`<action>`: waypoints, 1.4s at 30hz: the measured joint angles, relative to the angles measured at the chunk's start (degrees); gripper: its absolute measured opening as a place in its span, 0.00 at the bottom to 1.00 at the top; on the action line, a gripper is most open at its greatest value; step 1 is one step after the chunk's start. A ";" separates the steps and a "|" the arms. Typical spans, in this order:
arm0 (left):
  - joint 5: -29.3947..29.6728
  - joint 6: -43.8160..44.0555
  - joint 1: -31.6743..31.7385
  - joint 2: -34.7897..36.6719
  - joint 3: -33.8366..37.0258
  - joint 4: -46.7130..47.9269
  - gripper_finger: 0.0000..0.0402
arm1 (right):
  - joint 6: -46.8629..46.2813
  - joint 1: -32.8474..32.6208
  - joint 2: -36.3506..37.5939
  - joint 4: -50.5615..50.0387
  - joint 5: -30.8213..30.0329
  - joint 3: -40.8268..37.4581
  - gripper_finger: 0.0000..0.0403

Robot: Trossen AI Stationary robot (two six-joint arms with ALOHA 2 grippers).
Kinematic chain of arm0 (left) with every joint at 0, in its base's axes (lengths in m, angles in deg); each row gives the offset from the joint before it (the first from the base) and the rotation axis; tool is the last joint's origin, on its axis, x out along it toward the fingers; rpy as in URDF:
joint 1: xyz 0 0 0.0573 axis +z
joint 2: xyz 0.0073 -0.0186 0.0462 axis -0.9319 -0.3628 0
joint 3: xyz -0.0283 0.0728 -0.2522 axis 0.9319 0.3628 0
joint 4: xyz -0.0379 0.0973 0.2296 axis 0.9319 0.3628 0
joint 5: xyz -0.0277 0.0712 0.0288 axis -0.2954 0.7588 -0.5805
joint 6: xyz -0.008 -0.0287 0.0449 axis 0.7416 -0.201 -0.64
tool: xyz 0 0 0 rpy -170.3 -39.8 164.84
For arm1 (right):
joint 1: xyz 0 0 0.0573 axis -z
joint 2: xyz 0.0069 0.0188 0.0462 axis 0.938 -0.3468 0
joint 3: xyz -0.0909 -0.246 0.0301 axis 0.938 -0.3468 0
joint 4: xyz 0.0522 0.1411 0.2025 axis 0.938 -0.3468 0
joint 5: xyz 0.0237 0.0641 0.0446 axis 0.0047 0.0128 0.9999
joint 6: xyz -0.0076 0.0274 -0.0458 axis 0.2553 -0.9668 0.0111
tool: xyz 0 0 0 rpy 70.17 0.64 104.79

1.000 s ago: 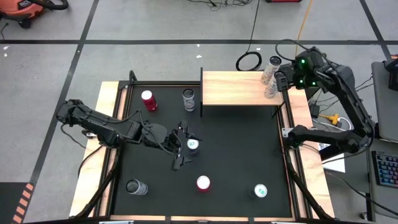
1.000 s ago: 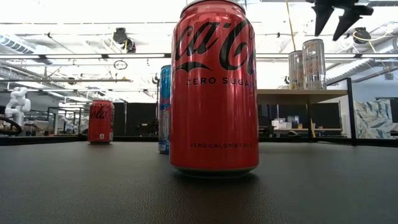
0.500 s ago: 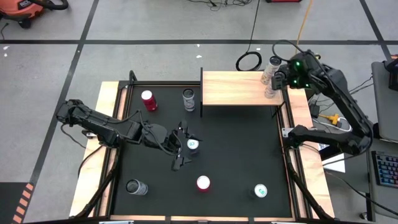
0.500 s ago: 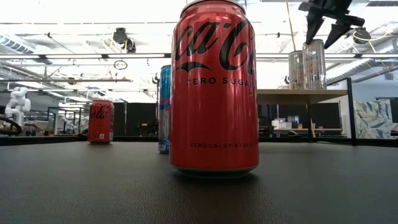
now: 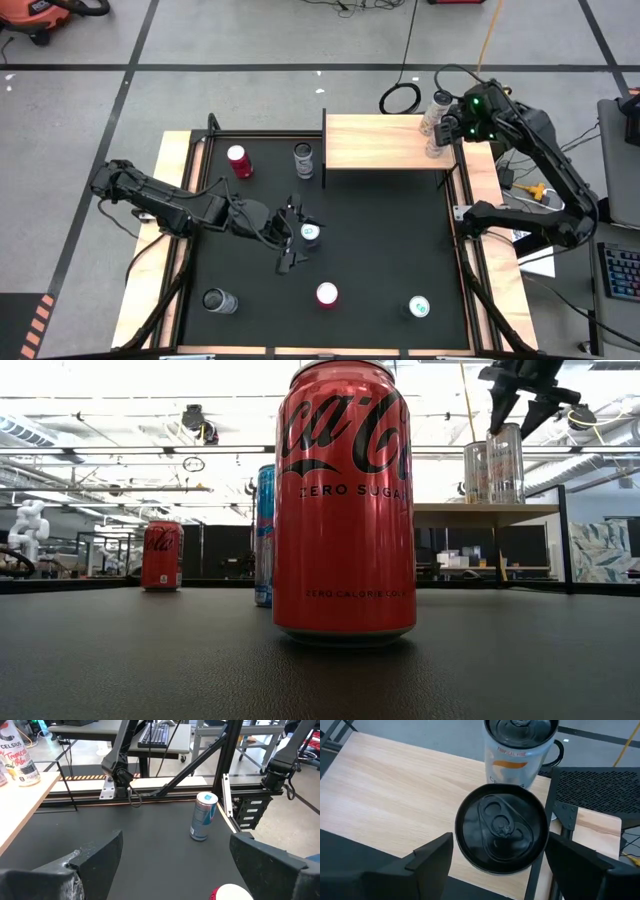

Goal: Place canned beverage on shelf
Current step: Put the white-yellow soda can on the shelf aligned with the other white-yellow soda can

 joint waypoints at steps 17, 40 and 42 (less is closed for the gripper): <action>0.02 0.07 0.00 0.01 0.00 0.07 0.92 | 5.42 0.00 -1.23 -2.56 2.98 0.00 0.65; 0.02 0.20 0.00 0.01 0.00 0.06 0.92 | 9.48 0.02 2.44 -5.73 -0.34 0.00 0.53; 0.02 0.22 0.00 0.02 0.00 0.07 0.92 | 9.41 0.00 3.10 -5.73 -0.25 0.00 0.53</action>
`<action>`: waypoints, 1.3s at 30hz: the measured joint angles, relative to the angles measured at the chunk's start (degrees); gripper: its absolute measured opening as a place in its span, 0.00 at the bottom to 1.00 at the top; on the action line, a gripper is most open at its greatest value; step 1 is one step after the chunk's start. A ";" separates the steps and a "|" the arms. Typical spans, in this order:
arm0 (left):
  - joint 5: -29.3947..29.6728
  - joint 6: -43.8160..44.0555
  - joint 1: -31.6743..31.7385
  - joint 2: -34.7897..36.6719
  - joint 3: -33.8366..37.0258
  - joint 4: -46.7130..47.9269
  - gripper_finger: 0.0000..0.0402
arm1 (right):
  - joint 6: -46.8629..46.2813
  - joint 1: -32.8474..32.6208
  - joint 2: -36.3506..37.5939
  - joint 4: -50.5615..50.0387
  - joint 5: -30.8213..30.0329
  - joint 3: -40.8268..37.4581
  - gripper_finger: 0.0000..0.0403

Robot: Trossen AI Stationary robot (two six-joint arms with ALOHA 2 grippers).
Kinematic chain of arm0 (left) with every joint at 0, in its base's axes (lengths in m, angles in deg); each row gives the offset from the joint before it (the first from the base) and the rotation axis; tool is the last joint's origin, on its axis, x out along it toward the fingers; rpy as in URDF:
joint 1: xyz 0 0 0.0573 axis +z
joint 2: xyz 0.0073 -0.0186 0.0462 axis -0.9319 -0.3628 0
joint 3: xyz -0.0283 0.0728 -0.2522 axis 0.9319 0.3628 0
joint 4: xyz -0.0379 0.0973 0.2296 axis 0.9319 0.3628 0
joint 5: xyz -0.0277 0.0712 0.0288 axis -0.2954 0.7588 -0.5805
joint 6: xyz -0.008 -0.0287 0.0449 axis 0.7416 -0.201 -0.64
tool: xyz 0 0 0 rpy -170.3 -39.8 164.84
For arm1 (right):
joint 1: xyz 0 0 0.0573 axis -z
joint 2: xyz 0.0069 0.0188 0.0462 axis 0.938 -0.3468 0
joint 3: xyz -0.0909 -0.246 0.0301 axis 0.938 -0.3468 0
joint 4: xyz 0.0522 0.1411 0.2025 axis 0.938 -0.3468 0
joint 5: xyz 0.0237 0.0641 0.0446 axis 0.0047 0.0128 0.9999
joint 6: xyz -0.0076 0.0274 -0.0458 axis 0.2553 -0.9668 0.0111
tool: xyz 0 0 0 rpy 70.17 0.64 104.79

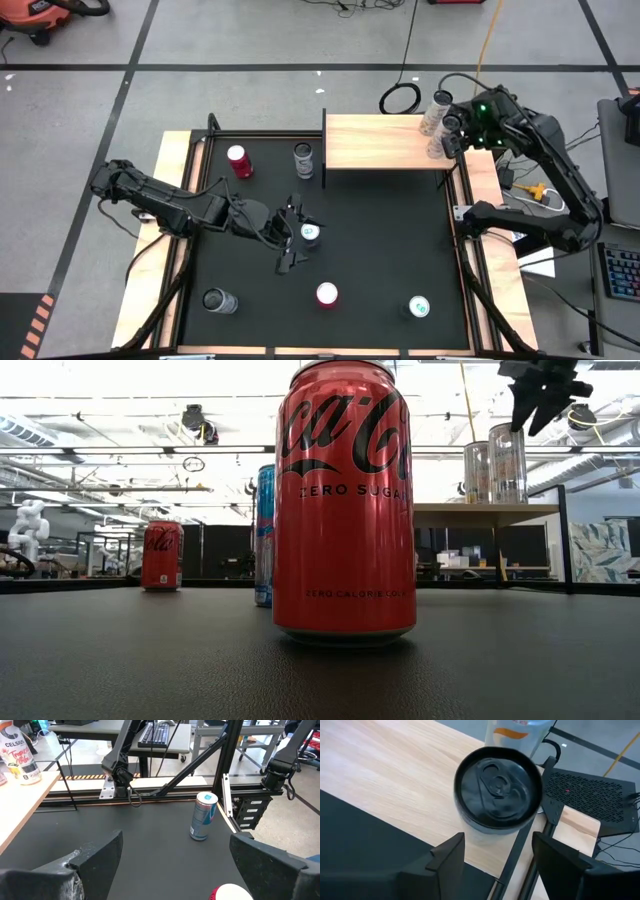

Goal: Place canned beverage on shelf
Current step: Put the white-yellow soda can on the shelf aligned with the other white-yellow soda can

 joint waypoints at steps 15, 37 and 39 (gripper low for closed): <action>0.00 0.22 0.00 -0.01 0.00 0.00 0.92 | -2.66 0.00 2.30 0.09 -1.59 5.70 0.53; 0.00 0.22 0.00 0.00 -0.02 0.01 0.92 | -3.47 0.00 0.22 -0.92 -4.47 6.10 0.01; 0.00 0.22 0.00 -0.02 -0.02 0.02 0.92 | -3.49 0.00 0.07 -1.56 -4.83 6.10 0.02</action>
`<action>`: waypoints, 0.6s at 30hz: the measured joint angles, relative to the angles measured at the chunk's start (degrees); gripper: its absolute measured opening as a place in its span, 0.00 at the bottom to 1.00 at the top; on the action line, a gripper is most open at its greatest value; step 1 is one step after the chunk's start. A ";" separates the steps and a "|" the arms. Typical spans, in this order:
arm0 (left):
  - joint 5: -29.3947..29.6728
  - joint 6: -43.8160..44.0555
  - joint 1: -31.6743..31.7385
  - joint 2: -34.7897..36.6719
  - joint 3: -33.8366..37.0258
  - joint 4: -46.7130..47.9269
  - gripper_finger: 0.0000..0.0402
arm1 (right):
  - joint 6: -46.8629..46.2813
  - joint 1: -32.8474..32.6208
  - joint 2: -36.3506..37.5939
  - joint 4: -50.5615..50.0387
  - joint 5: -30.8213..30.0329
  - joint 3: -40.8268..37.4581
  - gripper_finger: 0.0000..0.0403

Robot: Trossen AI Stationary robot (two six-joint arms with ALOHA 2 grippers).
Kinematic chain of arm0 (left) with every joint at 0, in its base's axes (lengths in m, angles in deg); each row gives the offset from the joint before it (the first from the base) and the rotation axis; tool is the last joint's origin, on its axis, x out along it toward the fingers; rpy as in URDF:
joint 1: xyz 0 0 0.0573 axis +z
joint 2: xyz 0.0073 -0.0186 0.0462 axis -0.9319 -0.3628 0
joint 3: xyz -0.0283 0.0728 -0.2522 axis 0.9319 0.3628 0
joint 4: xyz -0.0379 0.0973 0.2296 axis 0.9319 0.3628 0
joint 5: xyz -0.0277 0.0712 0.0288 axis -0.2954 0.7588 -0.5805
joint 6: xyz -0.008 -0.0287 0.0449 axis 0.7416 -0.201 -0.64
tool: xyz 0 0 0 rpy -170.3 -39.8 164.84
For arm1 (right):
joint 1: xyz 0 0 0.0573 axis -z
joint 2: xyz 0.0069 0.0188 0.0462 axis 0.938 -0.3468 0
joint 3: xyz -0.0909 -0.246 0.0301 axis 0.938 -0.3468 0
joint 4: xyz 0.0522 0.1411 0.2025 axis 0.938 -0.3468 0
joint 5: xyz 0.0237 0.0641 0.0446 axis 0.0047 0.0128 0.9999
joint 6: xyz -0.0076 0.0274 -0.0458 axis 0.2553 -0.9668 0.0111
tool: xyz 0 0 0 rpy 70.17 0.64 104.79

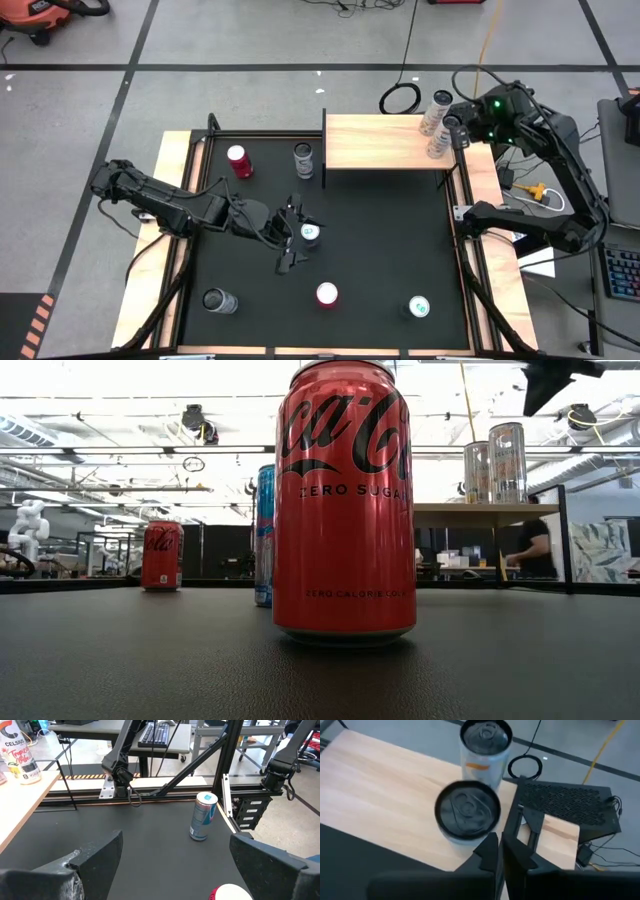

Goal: Place canned beverage on shelf
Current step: Put the white-yellow soda can on the shelf aligned with the other white-yellow soda can

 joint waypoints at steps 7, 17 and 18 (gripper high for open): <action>0.00 0.00 0.00 0.01 0.00 0.00 0.92 | -0.28 0.02 -0.98 -2.83 -1.62 0.00 0.00; 0.00 0.00 0.00 0.02 0.00 0.02 0.92 | -1.46 0.02 -3.25 -3.15 -1.03 0.00 0.00; 0.00 0.00 0.00 0.02 0.00 0.02 0.92 | -1.46 0.02 -3.51 -3.16 -1.03 0.00 0.00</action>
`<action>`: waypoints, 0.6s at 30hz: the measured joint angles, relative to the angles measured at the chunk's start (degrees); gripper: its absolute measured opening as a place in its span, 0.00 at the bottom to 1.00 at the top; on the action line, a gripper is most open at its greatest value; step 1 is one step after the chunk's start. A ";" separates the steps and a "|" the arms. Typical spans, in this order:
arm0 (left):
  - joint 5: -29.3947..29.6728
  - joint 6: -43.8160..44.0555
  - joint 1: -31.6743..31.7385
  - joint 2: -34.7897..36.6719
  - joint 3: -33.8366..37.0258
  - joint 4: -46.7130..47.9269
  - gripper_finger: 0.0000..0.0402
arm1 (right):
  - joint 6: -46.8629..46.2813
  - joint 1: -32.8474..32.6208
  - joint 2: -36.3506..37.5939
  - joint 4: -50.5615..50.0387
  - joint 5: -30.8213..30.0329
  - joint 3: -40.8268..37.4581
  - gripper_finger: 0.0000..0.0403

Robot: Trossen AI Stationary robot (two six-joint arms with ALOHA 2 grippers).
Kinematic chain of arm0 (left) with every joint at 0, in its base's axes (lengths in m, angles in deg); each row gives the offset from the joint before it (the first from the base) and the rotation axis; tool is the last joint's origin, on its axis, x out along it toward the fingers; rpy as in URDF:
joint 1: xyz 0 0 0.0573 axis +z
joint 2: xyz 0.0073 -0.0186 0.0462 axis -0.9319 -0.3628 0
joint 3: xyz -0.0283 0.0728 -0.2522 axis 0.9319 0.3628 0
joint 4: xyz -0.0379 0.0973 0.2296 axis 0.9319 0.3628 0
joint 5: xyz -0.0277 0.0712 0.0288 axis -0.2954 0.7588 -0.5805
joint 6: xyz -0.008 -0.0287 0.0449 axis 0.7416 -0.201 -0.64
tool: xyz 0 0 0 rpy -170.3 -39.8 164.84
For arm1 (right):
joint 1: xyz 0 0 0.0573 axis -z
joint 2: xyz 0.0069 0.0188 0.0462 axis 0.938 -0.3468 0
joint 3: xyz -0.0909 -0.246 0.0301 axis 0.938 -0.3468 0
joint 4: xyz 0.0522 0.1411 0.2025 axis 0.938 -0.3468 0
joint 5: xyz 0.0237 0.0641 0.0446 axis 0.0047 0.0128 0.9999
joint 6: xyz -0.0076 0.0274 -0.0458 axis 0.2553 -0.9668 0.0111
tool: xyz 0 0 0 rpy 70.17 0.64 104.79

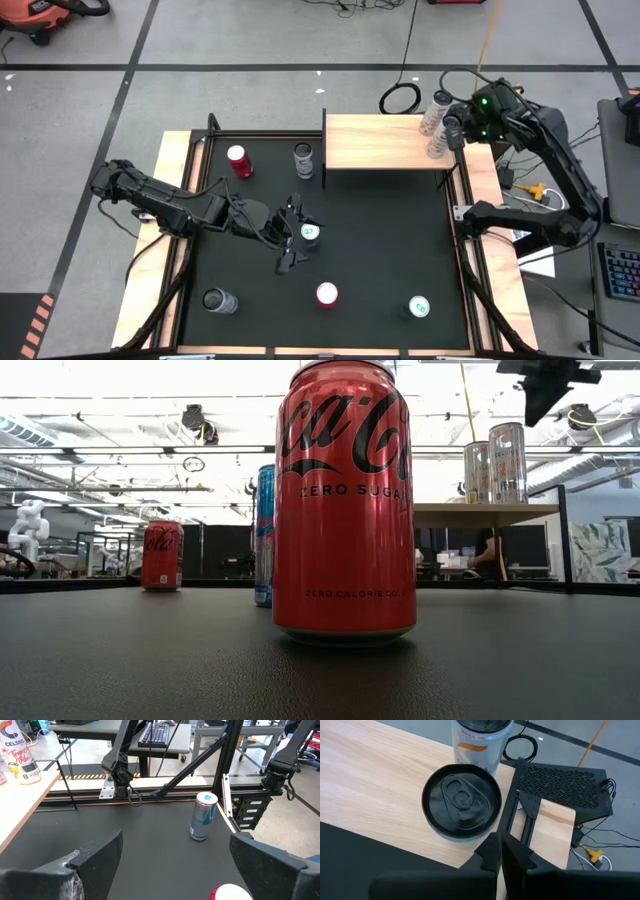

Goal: Place canned beverage on shelf
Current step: Put the white-yellow soda can on the shelf aligned with the other white-yellow soda can

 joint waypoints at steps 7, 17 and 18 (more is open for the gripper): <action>0.00 -0.01 -0.01 0.00 -0.02 0.00 0.92 | -0.02 0.00 -1.03 0.03 -0.12 0.00 0.00; 0.00 -0.02 -0.01 -0.02 -0.02 0.00 0.92 | 1.00 0.00 -2.66 2.13 -0.33 0.00 0.00; 0.00 -0.01 0.00 -0.01 -0.02 0.00 0.92 | 1.01 0.02 -2.86 2.20 -0.37 0.00 0.00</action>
